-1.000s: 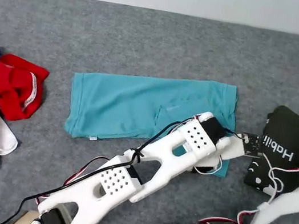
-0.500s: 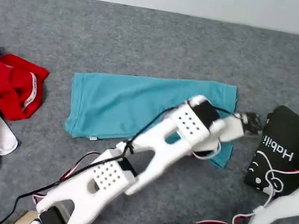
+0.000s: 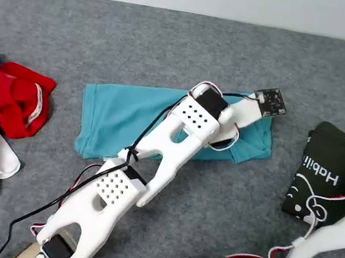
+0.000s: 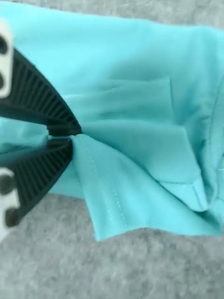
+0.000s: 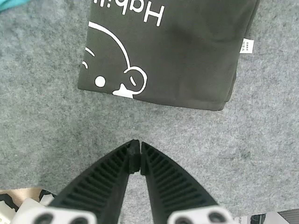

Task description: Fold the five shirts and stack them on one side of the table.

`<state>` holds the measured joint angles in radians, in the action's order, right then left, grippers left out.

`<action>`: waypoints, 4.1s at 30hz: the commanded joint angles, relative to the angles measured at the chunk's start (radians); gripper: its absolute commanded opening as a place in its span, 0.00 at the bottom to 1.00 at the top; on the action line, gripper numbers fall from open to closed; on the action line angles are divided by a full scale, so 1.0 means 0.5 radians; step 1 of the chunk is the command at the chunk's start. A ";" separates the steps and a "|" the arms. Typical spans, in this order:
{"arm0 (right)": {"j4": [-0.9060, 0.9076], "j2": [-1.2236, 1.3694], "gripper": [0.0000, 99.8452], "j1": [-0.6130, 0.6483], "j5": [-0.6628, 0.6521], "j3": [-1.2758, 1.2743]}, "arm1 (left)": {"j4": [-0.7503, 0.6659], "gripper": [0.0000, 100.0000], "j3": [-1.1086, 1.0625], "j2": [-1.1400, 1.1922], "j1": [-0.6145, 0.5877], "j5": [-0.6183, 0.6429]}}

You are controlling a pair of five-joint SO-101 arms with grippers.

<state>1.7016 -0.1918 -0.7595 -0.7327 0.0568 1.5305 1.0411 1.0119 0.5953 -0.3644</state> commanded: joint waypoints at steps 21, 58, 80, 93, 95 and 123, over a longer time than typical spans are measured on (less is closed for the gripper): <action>-0.026 -0.081 0.01 0.413 -0.006 -0.199 | -0.107 0.16 0.361 0.141 -0.095 0.092; -0.207 -0.081 0.01 0.661 0.138 -0.384 | 0.442 0.14 0.474 0.203 -0.126 0.163; -0.253 -0.078 0.01 0.689 0.150 -0.387 | 0.396 0.13 0.916 0.187 -0.141 0.206; -0.262 -0.091 0.01 0.683 0.150 -0.555 | -0.411 0.13 0.434 0.187 -0.098 0.399; -0.269 -0.084 0.01 0.683 0.150 -0.555 | -0.491 0.13 0.391 0.187 -0.086 0.399; -0.272 -0.100 0.01 0.683 0.147 -0.555 | 0.463 0.11 1.232 0.166 -0.009 0.402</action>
<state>1.5773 -0.1933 -0.4250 -0.6697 -0.2271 1.7039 1.6226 1.1515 0.6045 -0.1726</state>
